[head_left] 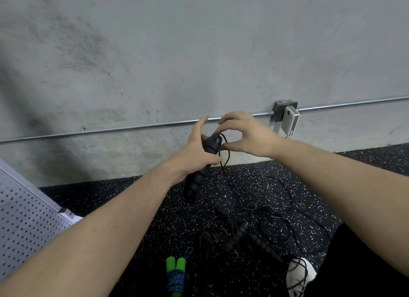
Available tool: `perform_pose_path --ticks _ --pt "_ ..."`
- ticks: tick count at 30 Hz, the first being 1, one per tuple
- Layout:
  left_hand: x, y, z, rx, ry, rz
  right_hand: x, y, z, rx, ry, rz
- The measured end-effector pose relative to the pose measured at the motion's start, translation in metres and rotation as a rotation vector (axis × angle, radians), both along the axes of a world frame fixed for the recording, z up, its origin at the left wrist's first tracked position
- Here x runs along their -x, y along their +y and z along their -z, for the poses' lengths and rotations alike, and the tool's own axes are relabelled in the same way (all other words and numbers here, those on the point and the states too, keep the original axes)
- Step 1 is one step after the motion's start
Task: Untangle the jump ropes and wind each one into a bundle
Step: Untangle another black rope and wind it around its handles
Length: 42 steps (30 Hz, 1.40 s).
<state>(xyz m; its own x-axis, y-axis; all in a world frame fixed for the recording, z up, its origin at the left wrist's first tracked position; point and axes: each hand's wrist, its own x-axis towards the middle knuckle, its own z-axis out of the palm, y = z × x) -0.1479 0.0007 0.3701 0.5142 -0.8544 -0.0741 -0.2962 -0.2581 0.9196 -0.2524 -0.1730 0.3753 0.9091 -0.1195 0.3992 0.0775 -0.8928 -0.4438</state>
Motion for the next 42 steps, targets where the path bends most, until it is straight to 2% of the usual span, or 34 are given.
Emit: perform_pose_path --ticks 4,10,13,15,19,22,26,30,35,38,42 --pt "-0.004 0.009 0.000 -0.007 -0.022 0.024 -0.010 0.018 0.003 -0.106 0.124 -0.062" --pt "-0.009 0.021 -0.002 0.058 0.020 0.089 -0.017 0.032 -0.001 -0.523 0.232 -0.097" --pt "-0.011 0.027 -0.002 0.055 0.095 0.133 -0.021 0.034 -0.005 -0.514 0.331 -0.051" --pt "-0.008 0.028 0.001 0.097 0.177 0.066 -0.027 0.036 -0.005 -0.509 0.289 0.010" --pt "-0.008 0.031 0.007 0.082 0.460 -0.094 -0.037 0.035 -0.010 -0.706 0.096 0.114" --pt "-0.007 0.042 0.011 0.005 0.547 -0.015 -0.039 0.034 -0.014 -0.806 0.031 0.193" --pt "-0.002 0.048 0.015 0.012 0.725 0.062 -0.041 0.033 -0.016 -0.862 -0.004 0.286" --pt "-0.001 0.048 0.018 0.007 0.657 0.052 -0.041 0.034 -0.018 -0.867 -0.035 0.351" --pt "-0.008 0.039 0.023 0.253 0.648 -0.169 -0.034 0.026 -0.020 -1.051 0.009 0.305" --pt "-0.014 0.031 0.028 0.418 0.626 -0.336 -0.025 0.025 -0.016 -0.933 0.147 0.267" --pt "-0.023 0.020 0.024 0.524 0.745 -0.630 -0.020 0.046 -0.008 -0.561 0.279 0.137"
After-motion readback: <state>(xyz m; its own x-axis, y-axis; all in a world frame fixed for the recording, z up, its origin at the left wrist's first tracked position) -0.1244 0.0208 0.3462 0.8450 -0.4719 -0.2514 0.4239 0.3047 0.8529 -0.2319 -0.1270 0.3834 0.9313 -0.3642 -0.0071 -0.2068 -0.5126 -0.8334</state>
